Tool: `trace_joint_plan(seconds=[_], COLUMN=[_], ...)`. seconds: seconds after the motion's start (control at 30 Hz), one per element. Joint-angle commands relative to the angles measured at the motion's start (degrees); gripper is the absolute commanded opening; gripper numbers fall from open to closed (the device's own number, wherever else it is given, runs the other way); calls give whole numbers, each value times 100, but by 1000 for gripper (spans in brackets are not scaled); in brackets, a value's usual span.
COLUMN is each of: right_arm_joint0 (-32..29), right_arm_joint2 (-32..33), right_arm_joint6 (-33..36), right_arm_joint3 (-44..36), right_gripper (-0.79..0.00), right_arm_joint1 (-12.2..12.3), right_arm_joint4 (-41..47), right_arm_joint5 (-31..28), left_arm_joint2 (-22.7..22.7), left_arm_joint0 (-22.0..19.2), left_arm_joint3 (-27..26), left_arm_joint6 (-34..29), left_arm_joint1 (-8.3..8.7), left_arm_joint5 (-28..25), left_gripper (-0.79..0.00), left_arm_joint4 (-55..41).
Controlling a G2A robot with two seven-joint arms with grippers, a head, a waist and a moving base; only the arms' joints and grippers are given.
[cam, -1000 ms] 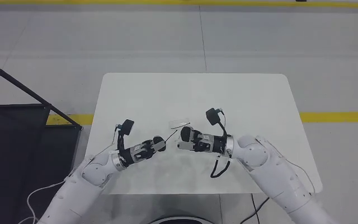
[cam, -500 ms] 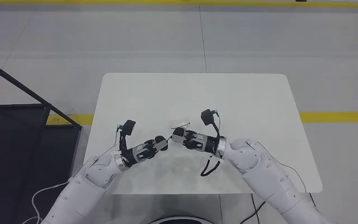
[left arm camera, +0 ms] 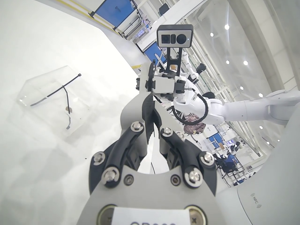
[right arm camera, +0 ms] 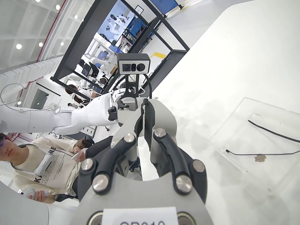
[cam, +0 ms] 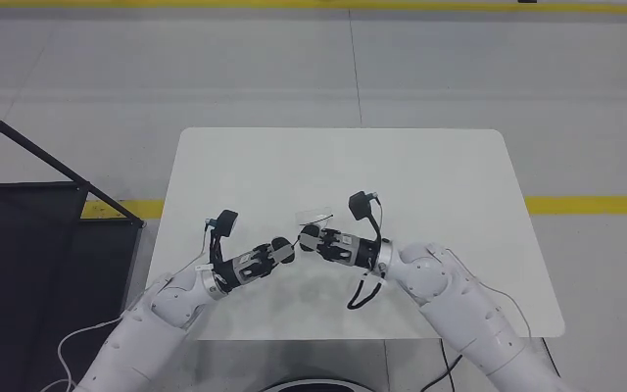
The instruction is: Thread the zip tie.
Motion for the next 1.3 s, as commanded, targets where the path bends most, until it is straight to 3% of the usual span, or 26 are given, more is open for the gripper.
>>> trace_joint_plan(seconds=[0.0,0.37,0.4,0.43,0.47,0.5,0.67,0.93,1.1,1.27], right_arm_joint0=[-1,-23,-25,-27,-21,-16,31,238,516,788], right_arm_joint2=[9,75,82,89,103,115,197,366,268,163], right_arm_joint6=[9,84,90,101,112,129,322,1199,2272,2789], right_arm_joint3=[0,26,28,31,39,43,35,22,91,309], right_gripper=[-785,-785,-785,-785,-785,-785,-785,-785,-785,-785], right_arm_joint1=[-11,-71,-75,-79,-82,-85,-85,-40,-42,-98], right_arm_joint4=[-4,-53,-56,-63,-71,-79,-97,249,770,1219], right_arm_joint5=[0,-31,-32,-32,-30,-29,6,48,224,275], left_arm_joint2=[1,-26,-30,-32,-37,-45,-153,-467,-490,-438], left_arm_joint0=[-4,2,3,6,6,8,32,144,176,160], left_arm_joint3=[9,31,32,36,37,46,86,26,-107,-201], left_arm_joint6=[-11,-62,-68,-75,-83,-91,-160,-403,-784,-1082], left_arm_joint1=[-5,-29,-31,-33,-34,-34,-15,69,117,148], left_arm_joint5=[-4,-1,-2,6,10,14,-37,-308,-498,-498], left_gripper=[-785,-785,-650,-394,-71,0,0,0,0,0], left_arm_joint4=[-7,-25,-27,-32,-37,-41,-55,-143,-48,22])
